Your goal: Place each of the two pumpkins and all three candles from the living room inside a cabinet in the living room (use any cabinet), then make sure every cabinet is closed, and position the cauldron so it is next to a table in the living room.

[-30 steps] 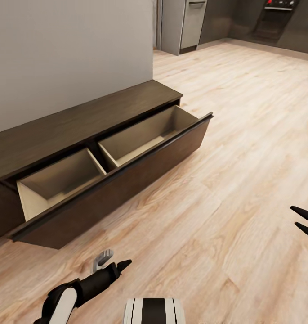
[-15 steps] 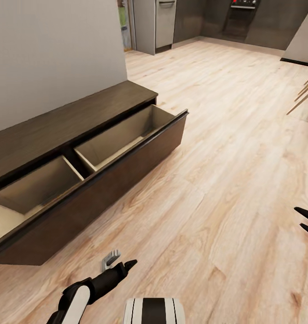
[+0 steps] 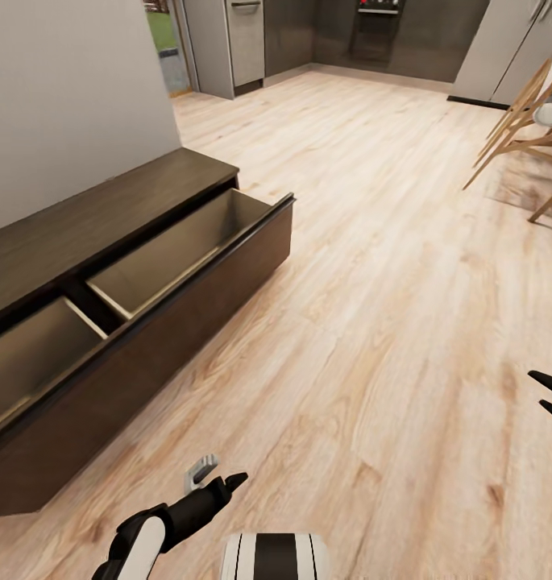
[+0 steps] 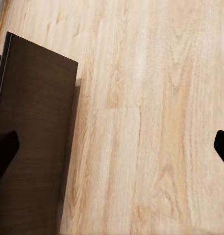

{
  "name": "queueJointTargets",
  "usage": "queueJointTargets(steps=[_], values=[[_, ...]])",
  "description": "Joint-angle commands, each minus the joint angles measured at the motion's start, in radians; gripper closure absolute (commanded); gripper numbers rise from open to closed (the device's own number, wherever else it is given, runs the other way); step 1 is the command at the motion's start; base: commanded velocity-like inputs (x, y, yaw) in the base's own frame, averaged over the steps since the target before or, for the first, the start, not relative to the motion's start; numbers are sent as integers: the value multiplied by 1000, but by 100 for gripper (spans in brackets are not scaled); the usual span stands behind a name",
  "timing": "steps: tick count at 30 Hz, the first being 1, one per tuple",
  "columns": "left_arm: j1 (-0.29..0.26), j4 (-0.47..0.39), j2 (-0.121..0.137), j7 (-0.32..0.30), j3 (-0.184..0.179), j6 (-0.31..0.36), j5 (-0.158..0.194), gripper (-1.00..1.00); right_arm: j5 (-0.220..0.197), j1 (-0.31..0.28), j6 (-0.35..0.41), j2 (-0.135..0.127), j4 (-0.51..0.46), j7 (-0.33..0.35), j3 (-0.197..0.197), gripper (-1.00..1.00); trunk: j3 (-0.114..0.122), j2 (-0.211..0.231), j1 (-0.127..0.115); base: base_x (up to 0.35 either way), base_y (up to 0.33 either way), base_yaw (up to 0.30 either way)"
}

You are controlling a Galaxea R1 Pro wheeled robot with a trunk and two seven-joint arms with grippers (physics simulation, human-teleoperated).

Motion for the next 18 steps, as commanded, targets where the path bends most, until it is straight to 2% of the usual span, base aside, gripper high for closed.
queueJointTargets(steps=[1, 10, 15, 18], values=[[0, 4, 0, -3, 2, 4, 0, -100, 12, -1, 5, 0, 1, 8, -1, -100, -1, 0, 0, 0, 0, -277], [0, 20, 0, -2, 2, 1, -1, -100, 21, 0, 5, 9, 1, -25, -4, -100, -1, 0, 0, 0, 0, -277], [0, 34, 1, -2, 2, -23, -3, -100, 22, 0, 5, 10, 2, -33, -4, -100, -1, 0, 0, 0, 0, -277], [0, 50, 1, -2, 1, -32, -3, -100, 24, 0, 5, 11, 2, -78, -4, -100, -1, 0, 0, 0, 0, -278]])
